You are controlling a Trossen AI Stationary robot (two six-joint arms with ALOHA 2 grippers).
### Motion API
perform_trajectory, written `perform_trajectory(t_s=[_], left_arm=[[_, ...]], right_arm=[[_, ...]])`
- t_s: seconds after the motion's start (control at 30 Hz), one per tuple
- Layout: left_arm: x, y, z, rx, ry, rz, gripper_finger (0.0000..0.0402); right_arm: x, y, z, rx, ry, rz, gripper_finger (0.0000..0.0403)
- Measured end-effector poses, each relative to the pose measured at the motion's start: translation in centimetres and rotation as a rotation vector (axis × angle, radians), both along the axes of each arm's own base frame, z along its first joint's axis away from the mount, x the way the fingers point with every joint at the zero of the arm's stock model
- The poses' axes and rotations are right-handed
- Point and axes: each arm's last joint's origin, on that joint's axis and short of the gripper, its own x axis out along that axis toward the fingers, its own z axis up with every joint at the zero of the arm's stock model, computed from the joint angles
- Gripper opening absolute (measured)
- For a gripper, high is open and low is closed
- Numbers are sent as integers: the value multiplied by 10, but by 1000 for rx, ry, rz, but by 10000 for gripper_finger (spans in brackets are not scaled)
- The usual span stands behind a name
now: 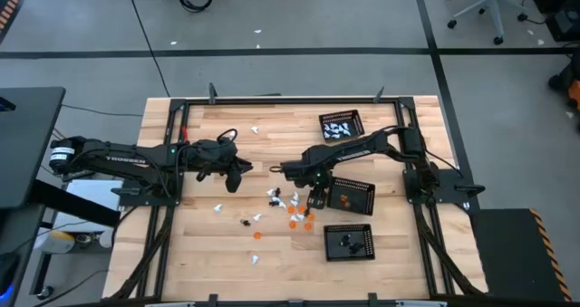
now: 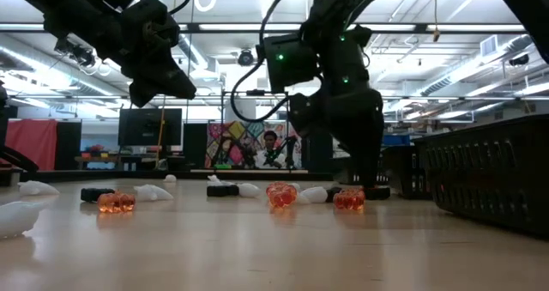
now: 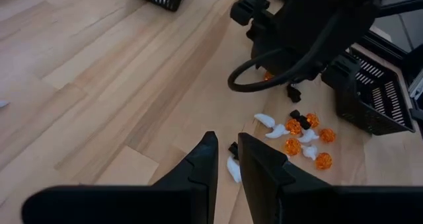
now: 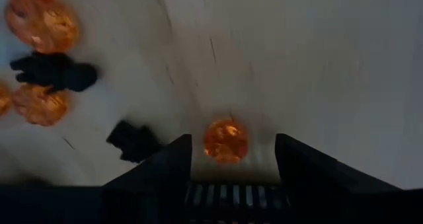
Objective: Sort Halloween decoration
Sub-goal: Put the orange pumpkin toy into the center black bin
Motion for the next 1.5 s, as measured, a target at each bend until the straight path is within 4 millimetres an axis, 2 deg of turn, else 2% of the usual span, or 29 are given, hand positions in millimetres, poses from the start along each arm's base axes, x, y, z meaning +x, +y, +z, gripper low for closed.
perform_trajectory(t_s=[0.4, 0.6, 0.77, 1.17, 1.3, 1.5], left_arm=[[0, 0, 0, 35, 11, -21, 69], [0, 0, 0, 43, 13, -25, 69], [0, 0, -1, 40, 14, -23, 69], [0, 0, -1, 36, 13, -21, 69], [0, 0, -1, 36, 13, -21, 69], [0, 0, -1, 37, 13, -21, 69]], right_arm=[[1, 2, -1, -29, -18, 36, 213], [2, 10, -10, -58, 13, 84, 200], [2, 16, -14, -94, 24, 111, 180], [2, 16, -15, -100, 25, 126, 110], [2, 17, -14, -96, 22, 132, 103], [0, 13, -1, -99, -19, 111, 104]])
